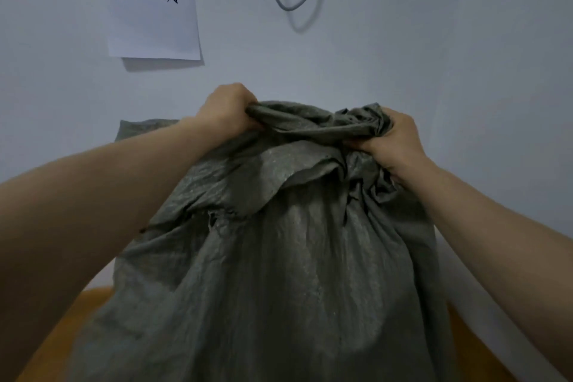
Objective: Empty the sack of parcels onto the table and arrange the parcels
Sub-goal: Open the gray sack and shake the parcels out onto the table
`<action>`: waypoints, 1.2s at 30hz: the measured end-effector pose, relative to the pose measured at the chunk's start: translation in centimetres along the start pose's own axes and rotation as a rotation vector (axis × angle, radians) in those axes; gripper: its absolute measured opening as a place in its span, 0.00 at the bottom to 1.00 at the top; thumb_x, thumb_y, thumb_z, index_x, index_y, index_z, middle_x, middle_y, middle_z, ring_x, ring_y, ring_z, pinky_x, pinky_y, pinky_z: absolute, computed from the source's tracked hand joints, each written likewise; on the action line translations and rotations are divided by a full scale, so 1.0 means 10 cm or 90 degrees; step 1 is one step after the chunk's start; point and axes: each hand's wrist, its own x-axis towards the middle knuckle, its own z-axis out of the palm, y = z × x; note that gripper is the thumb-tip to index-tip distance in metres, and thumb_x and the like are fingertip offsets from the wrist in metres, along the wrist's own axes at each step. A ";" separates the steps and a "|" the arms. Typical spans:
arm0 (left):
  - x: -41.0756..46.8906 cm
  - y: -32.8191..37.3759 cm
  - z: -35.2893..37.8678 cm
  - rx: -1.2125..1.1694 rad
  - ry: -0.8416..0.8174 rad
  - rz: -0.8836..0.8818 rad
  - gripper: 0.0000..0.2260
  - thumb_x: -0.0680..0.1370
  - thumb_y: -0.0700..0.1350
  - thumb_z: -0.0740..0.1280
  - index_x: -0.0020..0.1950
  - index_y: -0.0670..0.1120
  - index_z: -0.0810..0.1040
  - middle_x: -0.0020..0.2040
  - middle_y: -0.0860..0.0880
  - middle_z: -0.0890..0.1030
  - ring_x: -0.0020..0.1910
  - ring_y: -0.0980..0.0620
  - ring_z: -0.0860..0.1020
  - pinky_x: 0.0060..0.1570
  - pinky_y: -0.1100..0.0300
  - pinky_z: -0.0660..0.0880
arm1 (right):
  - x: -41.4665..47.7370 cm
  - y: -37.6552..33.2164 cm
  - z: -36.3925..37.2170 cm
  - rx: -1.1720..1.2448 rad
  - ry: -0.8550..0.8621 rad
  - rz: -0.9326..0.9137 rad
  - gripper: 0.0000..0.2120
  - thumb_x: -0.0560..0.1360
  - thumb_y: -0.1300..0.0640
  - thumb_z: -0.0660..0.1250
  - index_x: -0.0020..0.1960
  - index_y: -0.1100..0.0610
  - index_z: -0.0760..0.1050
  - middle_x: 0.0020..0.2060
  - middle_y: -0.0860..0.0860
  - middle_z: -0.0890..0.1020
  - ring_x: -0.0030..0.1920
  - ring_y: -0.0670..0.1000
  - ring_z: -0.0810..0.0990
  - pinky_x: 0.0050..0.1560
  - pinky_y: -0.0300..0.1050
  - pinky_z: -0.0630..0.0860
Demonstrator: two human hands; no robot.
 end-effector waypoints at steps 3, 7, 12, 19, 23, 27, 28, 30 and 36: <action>0.04 0.12 -0.06 0.027 0.071 -0.014 0.07 0.73 0.45 0.71 0.47 0.43 0.83 0.45 0.40 0.81 0.49 0.40 0.78 0.45 0.57 0.69 | 0.16 -0.05 -0.04 -0.001 0.035 -0.020 0.16 0.64 0.67 0.78 0.48 0.57 0.80 0.42 0.47 0.81 0.42 0.39 0.79 0.49 0.32 0.77; -0.15 0.07 0.14 0.011 -0.024 0.003 0.08 0.73 0.46 0.72 0.48 0.43 0.83 0.46 0.40 0.82 0.50 0.41 0.79 0.46 0.57 0.71 | 0.03 0.16 -0.02 0.013 -0.001 0.028 0.16 0.65 0.67 0.77 0.47 0.53 0.78 0.42 0.46 0.81 0.41 0.39 0.78 0.45 0.26 0.75; -0.45 0.06 0.36 -0.118 -0.201 0.042 0.19 0.71 0.52 0.74 0.56 0.42 0.81 0.48 0.46 0.83 0.50 0.48 0.79 0.50 0.57 0.73 | -0.13 0.50 -0.02 -0.089 -0.026 0.072 0.14 0.66 0.63 0.76 0.47 0.50 0.77 0.47 0.52 0.83 0.50 0.51 0.80 0.55 0.44 0.75; -0.57 0.20 0.53 -0.121 -0.206 0.055 0.18 0.74 0.54 0.70 0.36 0.40 0.76 0.27 0.46 0.70 0.29 0.49 0.69 0.33 0.58 0.63 | -0.10 0.36 0.02 -0.123 -0.252 0.178 0.53 0.53 0.51 0.83 0.72 0.43 0.61 0.68 0.48 0.66 0.68 0.51 0.67 0.70 0.53 0.66; -0.59 0.34 0.55 -0.132 -0.206 0.075 0.17 0.75 0.52 0.69 0.38 0.39 0.79 0.27 0.46 0.72 0.27 0.51 0.69 0.31 0.57 0.63 | -0.18 0.17 0.13 -0.199 -0.457 0.148 0.70 0.48 0.39 0.82 0.75 0.36 0.36 0.77 0.47 0.39 0.77 0.48 0.42 0.76 0.54 0.50; -0.60 0.46 0.53 -0.135 -0.213 0.086 0.15 0.76 0.50 0.69 0.35 0.41 0.78 0.27 0.49 0.71 0.27 0.55 0.68 0.29 0.61 0.63 | -0.24 0.25 0.40 -0.288 -0.424 0.121 0.71 0.43 0.31 0.78 0.73 0.34 0.35 0.77 0.47 0.45 0.77 0.53 0.44 0.75 0.59 0.53; -0.61 0.48 0.53 -0.129 -0.219 0.086 0.15 0.76 0.49 0.68 0.32 0.43 0.75 0.27 0.50 0.70 0.28 0.55 0.68 0.29 0.62 0.62 | -0.25 0.29 0.47 -0.282 -0.393 0.122 0.69 0.42 0.30 0.77 0.74 0.34 0.40 0.76 0.47 0.52 0.76 0.54 0.51 0.73 0.59 0.57; -0.66 0.52 0.53 -0.120 -0.219 0.089 0.17 0.77 0.47 0.67 0.30 0.45 0.69 0.27 0.50 0.69 0.30 0.52 0.68 0.30 0.61 0.63 | -0.28 0.32 0.57 -0.277 -0.336 0.108 0.58 0.44 0.31 0.76 0.70 0.35 0.55 0.67 0.48 0.68 0.68 0.54 0.67 0.66 0.57 0.68; -0.72 0.30 0.15 -0.165 -0.356 0.041 0.25 0.65 0.49 0.69 0.61 0.47 0.77 0.52 0.50 0.79 0.50 0.55 0.76 0.53 0.61 0.72 | -0.44 0.36 0.68 -0.323 -0.263 0.028 0.09 0.70 0.53 0.70 0.44 0.44 0.70 0.41 0.45 0.78 0.48 0.53 0.77 0.40 0.44 0.71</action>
